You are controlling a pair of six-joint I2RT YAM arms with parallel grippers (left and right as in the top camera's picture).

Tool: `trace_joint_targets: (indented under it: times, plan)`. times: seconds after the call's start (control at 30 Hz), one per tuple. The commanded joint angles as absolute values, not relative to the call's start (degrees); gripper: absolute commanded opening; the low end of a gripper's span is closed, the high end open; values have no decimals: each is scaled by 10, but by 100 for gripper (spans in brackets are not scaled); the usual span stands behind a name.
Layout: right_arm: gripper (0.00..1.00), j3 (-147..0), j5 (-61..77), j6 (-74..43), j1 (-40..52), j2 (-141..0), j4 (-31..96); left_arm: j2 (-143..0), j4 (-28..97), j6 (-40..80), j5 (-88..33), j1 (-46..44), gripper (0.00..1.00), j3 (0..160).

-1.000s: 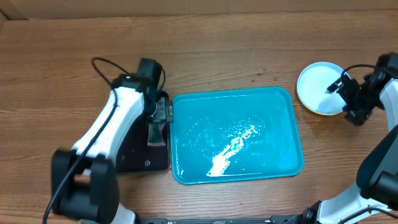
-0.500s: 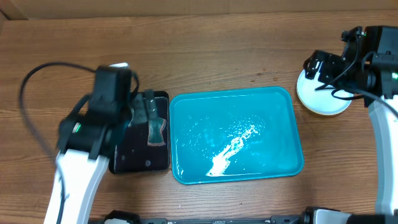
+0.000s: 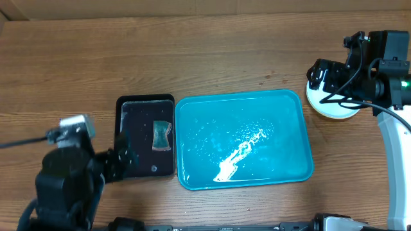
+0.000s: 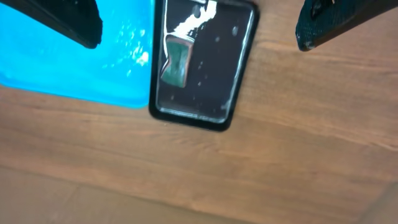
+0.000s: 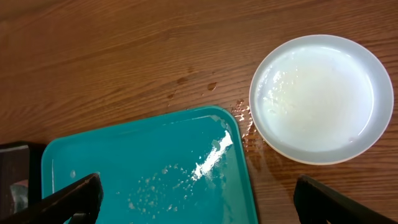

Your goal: Clean dirty plates on tray and stack at the side

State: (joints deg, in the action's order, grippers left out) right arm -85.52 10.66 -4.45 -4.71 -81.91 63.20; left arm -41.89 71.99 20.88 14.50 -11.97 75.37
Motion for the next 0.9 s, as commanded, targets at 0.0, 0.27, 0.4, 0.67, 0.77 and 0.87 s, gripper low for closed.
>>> trace_joint_targets:
  times: [0.0, 0.27, 0.4, 0.67, 0.77, 0.87]
  plan:
    - [100, -867, 102, -40, -44, -812, 632, -414, 741, 214, 154, -120, 100, 760]
    - [100, -867, 104, -40, -44, -812, 632, -416, 765, 214, 154, -120, 100, 760]
    - [100, -867, 109, -40, -44, -812, 632, -416, 765, 214, 154, -120, 100, 760]
    - [100, -867, 136, -45, -44, -812, 622, -416, 765, 214, 154, -120, 100, 760]
    - [100, -867, 136, -45, -44, -812, 606, -416, 765, 214, 154, -120, 99, 760]
    - [100, -867, 136, -45, -44, -812, 608, -416, 765, 214, 154, -120, 100, 760]
